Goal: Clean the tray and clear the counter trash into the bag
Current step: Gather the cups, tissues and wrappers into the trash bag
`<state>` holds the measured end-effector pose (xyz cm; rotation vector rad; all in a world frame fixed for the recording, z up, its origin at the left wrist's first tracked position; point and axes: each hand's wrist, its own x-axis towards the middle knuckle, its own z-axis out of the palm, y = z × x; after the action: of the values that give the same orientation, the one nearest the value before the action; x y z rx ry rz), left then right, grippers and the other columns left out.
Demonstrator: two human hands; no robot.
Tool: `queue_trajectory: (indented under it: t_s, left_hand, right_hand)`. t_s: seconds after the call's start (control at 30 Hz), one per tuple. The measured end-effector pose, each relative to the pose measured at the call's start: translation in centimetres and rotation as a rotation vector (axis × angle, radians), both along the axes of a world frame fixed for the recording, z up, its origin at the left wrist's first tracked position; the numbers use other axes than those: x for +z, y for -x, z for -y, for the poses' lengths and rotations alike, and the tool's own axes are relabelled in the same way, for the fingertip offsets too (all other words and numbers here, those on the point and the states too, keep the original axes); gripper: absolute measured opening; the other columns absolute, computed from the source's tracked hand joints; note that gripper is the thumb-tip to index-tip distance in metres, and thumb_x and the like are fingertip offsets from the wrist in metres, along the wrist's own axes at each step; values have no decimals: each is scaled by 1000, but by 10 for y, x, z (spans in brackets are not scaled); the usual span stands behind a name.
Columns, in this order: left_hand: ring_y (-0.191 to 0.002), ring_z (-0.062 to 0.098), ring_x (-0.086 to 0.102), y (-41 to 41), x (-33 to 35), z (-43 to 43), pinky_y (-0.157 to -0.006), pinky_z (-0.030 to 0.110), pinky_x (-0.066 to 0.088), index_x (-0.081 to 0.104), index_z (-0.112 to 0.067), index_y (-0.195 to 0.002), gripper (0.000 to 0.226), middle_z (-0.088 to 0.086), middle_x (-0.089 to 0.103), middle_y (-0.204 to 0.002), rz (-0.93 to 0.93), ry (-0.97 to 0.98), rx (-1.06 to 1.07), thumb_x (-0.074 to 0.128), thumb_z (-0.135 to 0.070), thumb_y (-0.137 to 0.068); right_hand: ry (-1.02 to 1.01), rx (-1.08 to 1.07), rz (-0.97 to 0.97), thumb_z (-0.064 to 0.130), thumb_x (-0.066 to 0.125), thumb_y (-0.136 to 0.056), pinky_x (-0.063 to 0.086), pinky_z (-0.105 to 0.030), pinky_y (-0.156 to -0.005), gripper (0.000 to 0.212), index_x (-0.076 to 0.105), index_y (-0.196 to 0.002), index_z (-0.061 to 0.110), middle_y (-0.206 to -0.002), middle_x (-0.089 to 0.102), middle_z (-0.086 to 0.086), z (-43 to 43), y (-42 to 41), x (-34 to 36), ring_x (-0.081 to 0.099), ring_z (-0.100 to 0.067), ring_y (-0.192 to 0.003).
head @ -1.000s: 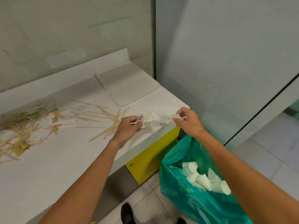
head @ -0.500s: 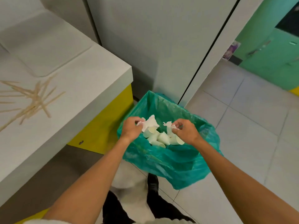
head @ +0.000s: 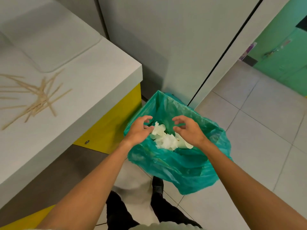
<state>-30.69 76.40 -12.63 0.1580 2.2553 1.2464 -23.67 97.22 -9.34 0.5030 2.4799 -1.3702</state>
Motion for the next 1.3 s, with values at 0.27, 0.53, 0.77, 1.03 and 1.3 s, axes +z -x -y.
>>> queue_trajectory:
  t_s: [0.27, 0.53, 0.77, 1.03, 1.3]
  left_hand:
    - [-105, 9, 58, 22, 52, 85, -91, 28, 51, 54, -25, -133, 41, -4, 55, -124, -242, 18, 71, 63, -22, -93]
    - [-104, 7, 57, 17, 115, 216, -87, 22, 50, 59, -26, -127, 33, -7, 58, -118, -422, 29, 331, 61, -21, -94]
    - [-105, 4, 56, -8, 139, 339, -83, 16, 46, 60, -26, -125, 30, -9, 58, -118, -485, 102, 522, 61, -23, -95]
    - [-107, 3, 55, -22, 139, 457, -84, 17, 44, 61, -28, -122, 28, -13, 58, -118, -492, 134, 679, 63, -25, -94]
    - [-106, 7, 56, -30, 133, 569, -89, 23, 47, 63, -25, -120, 27, -11, 59, -118, -516, 201, 772, 65, -23, -93]
  right_hand:
    - [1, 223, -162, 15, 62, -94, 49, -11, -73, 31, 61, -124, 22, -116, 59, 7, 75, 69, 36, 60, -2, -94]
    - [25, 522, -340, 15, 62, -93, 46, -9, -75, 27, 63, -118, 25, -115, 61, 7, 200, 131, 81, 61, -2, -93]
    - [80, 730, -406, 14, 63, -91, 40, 0, -74, 26, 63, -115, 26, -116, 62, 7, 323, 162, 107, 62, -7, -94]
    - [116, 867, -399, 15, 63, -92, 38, 1, -72, 26, 64, -115, 27, -118, 61, 8, 460, 177, 114, 61, -9, -96]
    - [130, 922, -370, 13, 65, -90, 40, -13, -76, 27, 63, -111, 30, -118, 61, 7, 580, 187, 109, 63, -12, -99]
